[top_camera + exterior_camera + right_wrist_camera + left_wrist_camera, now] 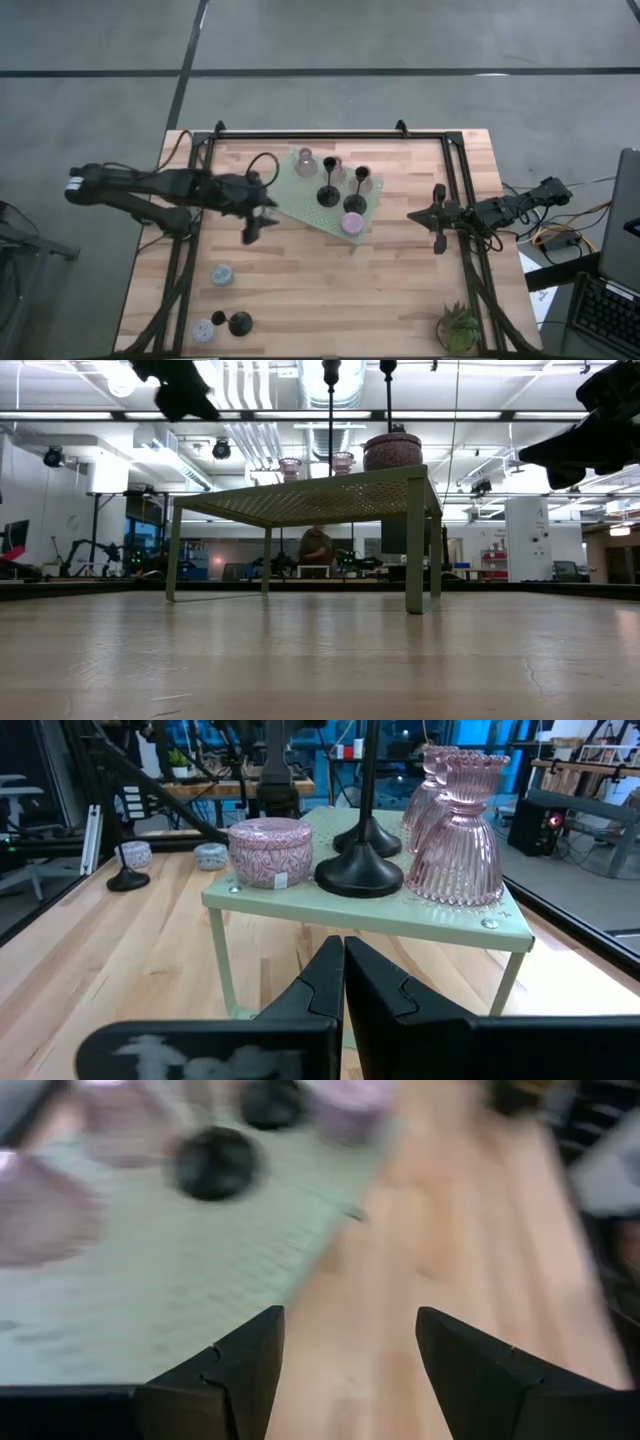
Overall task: Pick & Place candle stick holders
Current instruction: Put the black candle holder on the shelf aligned with the other black candle holder
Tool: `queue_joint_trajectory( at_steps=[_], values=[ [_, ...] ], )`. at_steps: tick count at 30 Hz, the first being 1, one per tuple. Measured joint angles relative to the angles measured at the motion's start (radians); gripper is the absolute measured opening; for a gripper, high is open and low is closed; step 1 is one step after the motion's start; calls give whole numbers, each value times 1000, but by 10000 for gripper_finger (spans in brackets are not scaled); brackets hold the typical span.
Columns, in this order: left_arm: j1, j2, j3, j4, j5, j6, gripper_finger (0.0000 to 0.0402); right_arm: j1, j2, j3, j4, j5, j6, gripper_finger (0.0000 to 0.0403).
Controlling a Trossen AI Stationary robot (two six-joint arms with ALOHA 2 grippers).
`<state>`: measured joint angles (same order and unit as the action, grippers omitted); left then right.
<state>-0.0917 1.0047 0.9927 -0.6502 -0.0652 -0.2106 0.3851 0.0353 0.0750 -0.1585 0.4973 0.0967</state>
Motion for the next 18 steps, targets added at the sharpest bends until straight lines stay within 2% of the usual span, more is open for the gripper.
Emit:
queue_joint_trajectory(
  at_steps=[4, 8, 18],
  values=[
    [-69, -63, -35, -51, 92, 59, 232, 0, 1, 0, 0, 0, 0, 8],
    [-125, -109, -103, -46, 140, -29, 232, 0, 0, 0, 0, 0, 0, 8],
    [-309, -146, -312, 44, 159, -147, 232, 0, 0, 0, 0, 0, 0, 8]
  ],
)
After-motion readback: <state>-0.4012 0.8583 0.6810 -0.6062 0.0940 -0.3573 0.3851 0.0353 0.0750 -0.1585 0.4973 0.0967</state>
